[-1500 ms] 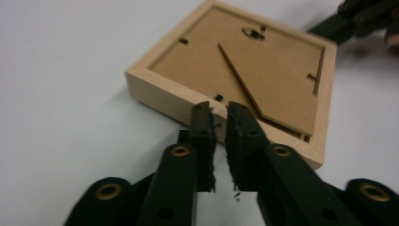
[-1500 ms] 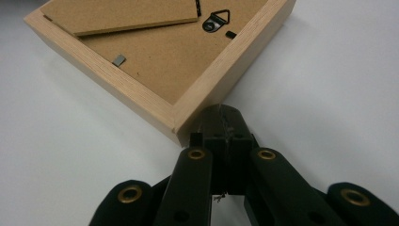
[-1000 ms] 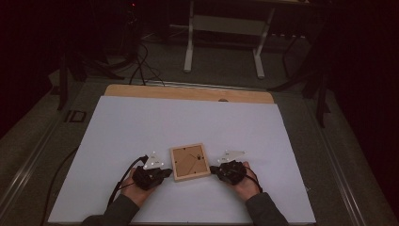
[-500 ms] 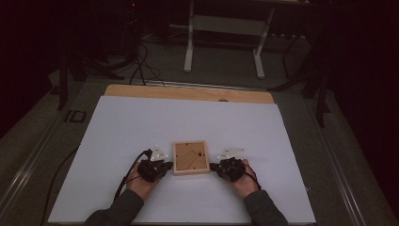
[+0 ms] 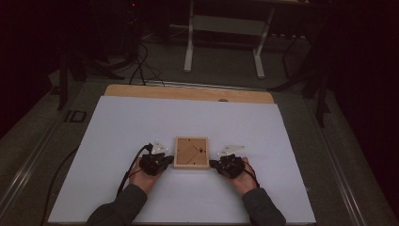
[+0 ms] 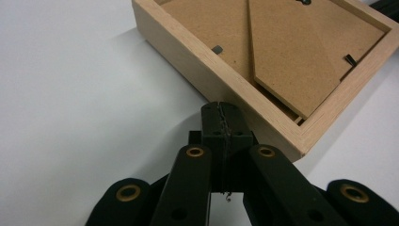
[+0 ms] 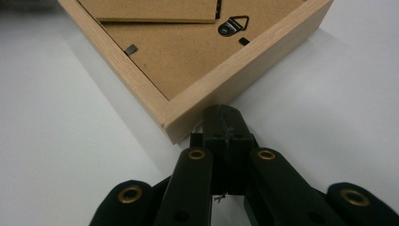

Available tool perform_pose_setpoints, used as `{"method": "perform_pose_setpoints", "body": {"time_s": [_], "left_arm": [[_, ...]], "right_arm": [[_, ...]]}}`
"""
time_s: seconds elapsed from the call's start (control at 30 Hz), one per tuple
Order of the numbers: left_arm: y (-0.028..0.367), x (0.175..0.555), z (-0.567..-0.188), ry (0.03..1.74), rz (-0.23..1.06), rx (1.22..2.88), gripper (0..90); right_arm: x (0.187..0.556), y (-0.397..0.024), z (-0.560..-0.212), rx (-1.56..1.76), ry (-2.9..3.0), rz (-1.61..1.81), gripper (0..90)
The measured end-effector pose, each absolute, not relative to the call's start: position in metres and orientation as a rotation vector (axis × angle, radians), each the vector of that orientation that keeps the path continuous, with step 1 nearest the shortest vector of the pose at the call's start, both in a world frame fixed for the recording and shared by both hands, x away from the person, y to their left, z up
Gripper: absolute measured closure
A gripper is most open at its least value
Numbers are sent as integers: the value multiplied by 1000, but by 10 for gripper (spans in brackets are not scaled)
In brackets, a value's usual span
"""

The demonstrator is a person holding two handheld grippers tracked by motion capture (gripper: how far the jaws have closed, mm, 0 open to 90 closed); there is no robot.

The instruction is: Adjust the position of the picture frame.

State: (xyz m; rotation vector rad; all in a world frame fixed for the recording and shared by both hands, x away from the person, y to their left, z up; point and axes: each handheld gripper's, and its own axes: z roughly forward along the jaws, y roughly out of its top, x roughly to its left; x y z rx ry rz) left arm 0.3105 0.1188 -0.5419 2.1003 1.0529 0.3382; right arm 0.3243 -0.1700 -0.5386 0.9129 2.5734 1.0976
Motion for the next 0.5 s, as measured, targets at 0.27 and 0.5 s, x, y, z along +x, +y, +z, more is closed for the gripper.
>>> {"method": "perform_pose_setpoints", "body": {"time_s": [0.27,0.5], "left_arm": [[119,310,-542,1069,349,2099,900],[122,312,-543,1085,352,2082,900]], "right_arm": [[327,-168,-539,931,2562,1111,900],[329,-165,-540,933,2553,1120,899]]}}
